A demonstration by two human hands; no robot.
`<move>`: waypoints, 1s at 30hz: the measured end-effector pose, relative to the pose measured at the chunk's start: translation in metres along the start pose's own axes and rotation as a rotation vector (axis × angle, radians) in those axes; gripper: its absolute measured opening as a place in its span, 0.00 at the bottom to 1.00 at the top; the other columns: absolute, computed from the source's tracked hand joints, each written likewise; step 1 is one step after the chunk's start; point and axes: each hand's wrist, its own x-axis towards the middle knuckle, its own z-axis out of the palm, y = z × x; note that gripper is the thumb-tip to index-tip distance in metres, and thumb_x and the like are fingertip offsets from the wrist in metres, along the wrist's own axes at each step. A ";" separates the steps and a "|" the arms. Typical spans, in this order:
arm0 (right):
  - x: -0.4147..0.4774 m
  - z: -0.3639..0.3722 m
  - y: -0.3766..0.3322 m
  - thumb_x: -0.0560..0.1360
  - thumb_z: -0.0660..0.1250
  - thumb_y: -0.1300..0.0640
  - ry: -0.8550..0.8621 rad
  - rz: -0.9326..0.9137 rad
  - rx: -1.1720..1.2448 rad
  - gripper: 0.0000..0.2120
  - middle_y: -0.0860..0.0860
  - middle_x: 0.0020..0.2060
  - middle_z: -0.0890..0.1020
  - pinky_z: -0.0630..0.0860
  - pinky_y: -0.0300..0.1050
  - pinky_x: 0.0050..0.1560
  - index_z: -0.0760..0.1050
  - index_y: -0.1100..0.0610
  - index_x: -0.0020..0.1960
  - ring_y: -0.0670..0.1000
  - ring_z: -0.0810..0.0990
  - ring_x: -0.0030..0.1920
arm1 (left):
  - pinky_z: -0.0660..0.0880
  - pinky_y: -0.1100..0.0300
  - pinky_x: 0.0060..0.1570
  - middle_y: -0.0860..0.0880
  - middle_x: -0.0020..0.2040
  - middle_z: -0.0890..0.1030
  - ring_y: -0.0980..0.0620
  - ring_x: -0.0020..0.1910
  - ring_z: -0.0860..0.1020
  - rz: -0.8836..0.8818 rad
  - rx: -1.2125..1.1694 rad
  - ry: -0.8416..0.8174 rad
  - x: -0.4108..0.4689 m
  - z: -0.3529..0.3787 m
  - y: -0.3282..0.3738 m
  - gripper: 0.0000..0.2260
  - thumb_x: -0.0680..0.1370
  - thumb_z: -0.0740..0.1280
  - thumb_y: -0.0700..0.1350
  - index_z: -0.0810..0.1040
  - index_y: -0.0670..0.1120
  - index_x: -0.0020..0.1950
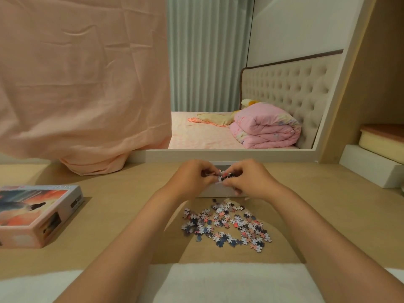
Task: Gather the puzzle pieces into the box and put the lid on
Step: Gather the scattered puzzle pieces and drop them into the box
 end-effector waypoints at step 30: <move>0.052 0.011 0.026 0.83 0.55 0.44 -0.151 -0.174 -0.331 0.19 0.42 0.77 0.63 0.60 0.45 0.74 0.71 0.42 0.72 0.45 0.63 0.75 | 0.73 0.57 0.53 0.55 0.50 0.83 0.55 0.48 0.78 0.155 0.325 -0.127 0.020 0.008 -0.046 0.17 0.72 0.57 0.53 0.85 0.52 0.47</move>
